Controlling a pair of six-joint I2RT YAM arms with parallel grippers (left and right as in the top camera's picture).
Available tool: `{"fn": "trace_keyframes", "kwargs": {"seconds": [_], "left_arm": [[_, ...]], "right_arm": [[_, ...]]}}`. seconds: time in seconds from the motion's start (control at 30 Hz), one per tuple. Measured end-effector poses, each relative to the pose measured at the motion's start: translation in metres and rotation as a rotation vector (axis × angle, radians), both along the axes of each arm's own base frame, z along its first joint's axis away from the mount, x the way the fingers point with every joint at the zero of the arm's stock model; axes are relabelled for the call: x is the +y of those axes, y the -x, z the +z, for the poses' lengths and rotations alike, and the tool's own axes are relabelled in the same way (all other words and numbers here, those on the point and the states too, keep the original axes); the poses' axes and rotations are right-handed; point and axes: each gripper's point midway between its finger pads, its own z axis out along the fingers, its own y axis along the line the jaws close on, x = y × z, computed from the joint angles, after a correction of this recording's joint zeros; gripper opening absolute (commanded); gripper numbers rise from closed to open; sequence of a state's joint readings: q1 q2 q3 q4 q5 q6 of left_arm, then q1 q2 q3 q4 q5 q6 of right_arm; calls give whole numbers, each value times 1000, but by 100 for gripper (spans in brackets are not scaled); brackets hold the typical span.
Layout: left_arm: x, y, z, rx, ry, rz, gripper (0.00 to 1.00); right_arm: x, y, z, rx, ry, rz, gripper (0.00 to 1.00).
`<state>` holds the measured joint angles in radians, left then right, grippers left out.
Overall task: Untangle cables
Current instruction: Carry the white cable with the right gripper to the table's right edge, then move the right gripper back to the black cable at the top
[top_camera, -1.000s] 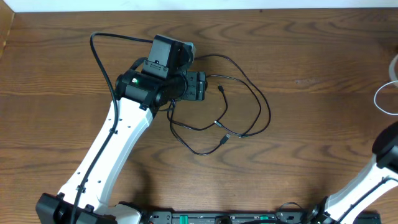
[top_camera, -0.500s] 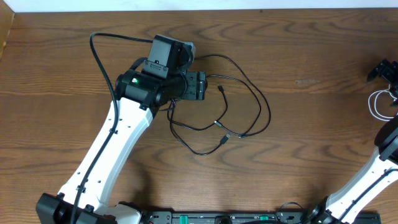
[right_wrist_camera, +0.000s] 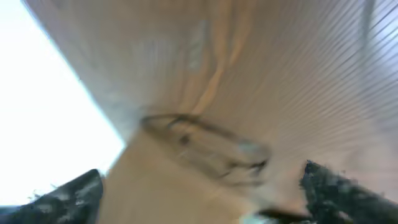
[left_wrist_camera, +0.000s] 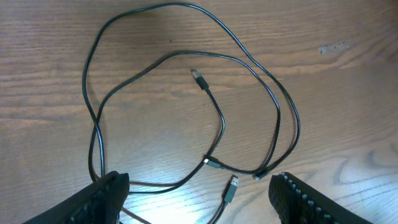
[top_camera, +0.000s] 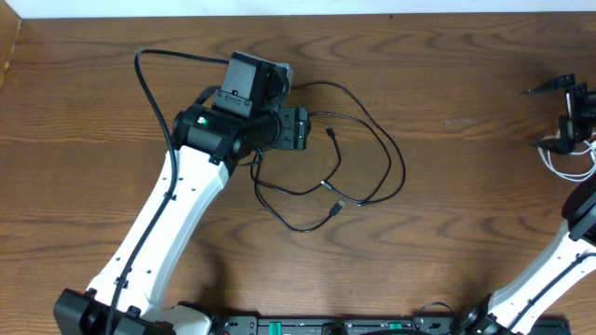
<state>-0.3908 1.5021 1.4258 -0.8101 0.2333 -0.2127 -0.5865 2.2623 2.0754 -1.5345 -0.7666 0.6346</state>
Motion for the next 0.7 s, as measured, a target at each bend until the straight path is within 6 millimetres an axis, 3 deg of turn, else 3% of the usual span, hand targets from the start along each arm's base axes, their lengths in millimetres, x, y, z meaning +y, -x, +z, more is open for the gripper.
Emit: {"fn": "trace_keyframes", "kwargs": {"seconds": [0.23, 0.3, 0.4, 0.53, 0.7], "left_arm": [[0, 0, 0, 0, 0, 0, 77], [0, 0, 0, 0, 0, 0, 77], [0, -1, 1, -4, 1, 0, 77], [-1, -2, 2, -11, 4, 1, 77], [-2, -7, 5, -34, 14, 3, 77]], "right_arm": [[-5, -20, 15, -91, -87, -79, 84], [-7, -25, 16, -173, -53, -28, 80], [-6, -30, 17, -340, 32, 124, 83], [14, -28, 16, -466, 98, 330, 83], [53, -30, -2, -475, 213, 585, 80]]}}
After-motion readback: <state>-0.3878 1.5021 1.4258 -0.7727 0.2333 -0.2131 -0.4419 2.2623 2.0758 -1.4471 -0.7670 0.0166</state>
